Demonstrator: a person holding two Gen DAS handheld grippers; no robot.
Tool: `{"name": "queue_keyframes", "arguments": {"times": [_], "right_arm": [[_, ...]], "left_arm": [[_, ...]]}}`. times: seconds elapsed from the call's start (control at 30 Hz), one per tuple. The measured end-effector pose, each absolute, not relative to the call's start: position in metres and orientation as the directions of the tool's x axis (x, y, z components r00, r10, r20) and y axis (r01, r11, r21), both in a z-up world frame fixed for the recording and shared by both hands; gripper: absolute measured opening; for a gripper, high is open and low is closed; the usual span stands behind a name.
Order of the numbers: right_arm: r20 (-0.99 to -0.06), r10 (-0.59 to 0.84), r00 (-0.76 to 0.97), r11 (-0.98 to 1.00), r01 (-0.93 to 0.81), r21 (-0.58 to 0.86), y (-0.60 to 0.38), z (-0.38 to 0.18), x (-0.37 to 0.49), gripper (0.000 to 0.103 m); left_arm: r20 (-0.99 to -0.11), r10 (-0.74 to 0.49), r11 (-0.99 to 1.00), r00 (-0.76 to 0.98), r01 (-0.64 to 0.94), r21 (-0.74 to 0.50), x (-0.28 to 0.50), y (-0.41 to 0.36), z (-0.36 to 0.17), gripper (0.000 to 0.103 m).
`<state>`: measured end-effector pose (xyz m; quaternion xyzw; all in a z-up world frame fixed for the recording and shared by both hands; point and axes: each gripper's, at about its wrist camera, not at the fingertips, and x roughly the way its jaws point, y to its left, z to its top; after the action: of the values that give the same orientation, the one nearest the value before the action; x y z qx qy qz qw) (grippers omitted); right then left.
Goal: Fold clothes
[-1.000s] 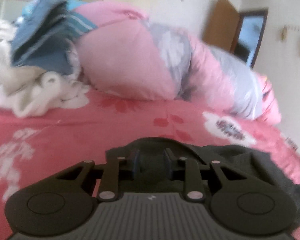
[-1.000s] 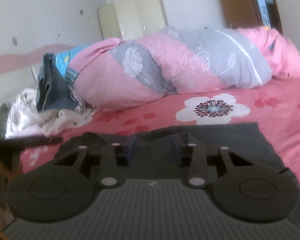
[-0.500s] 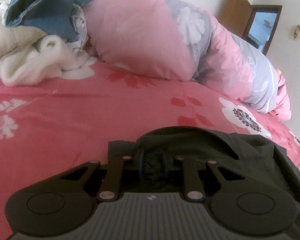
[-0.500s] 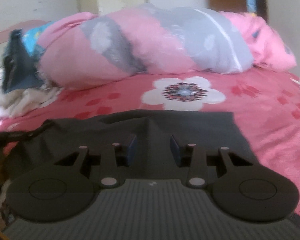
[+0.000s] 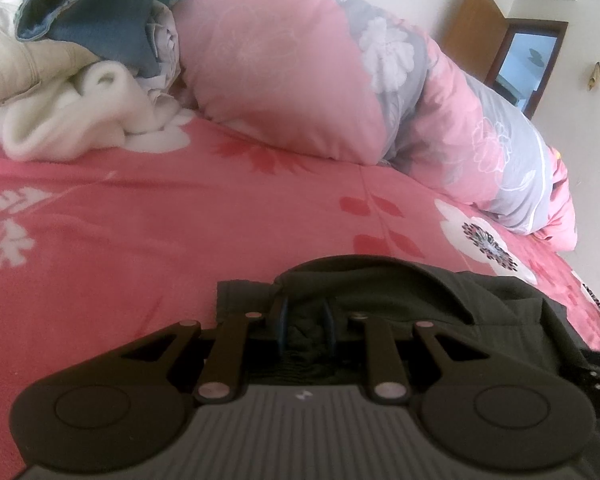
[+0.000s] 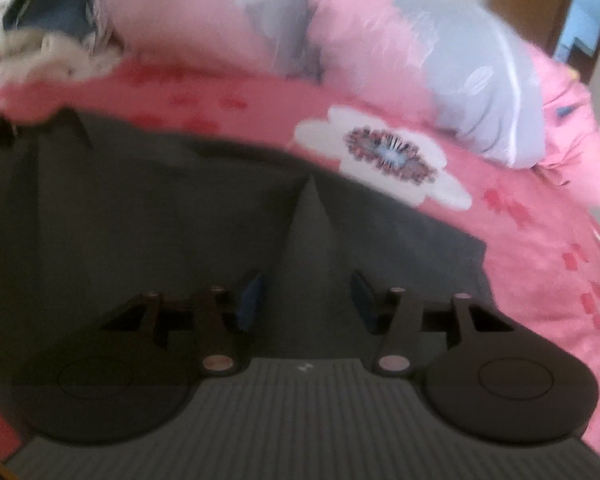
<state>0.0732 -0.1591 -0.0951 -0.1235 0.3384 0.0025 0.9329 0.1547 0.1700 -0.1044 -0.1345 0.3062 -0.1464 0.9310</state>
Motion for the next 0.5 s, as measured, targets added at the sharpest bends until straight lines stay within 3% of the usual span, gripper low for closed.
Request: {"name": "queue_keyframes", "arguments": {"times": [0.03,0.07,0.3,0.5], "right_arm": [[-0.636,-0.073,0.768,0.972,-0.088,-0.218,-0.163,-0.096,0.075,0.002],[-0.632,-0.076,0.771,0.973,-0.082,-0.216,-0.167,-0.095,0.075,0.001],[-0.524,-0.154,0.838,0.960,0.001,-0.281,-0.189,-0.061,0.075,0.001],[-0.509,-0.164,0.845,0.952,0.000,-0.307,-0.209,-0.043,0.094,0.001]], "left_arm": [[-0.530,-0.355,0.921,0.770,0.190,-0.340,0.155,0.170,-0.104,0.021],[-0.530,-0.354,0.921,0.771,0.190,-0.339,0.154,0.170,-0.105,0.021],[-0.528,-0.352,0.922,0.773,0.189,-0.338,0.153,0.169,-0.105,0.021],[-0.527,-0.353,0.921,0.773,0.189,-0.340,0.153,0.169,-0.105,0.021]]}}
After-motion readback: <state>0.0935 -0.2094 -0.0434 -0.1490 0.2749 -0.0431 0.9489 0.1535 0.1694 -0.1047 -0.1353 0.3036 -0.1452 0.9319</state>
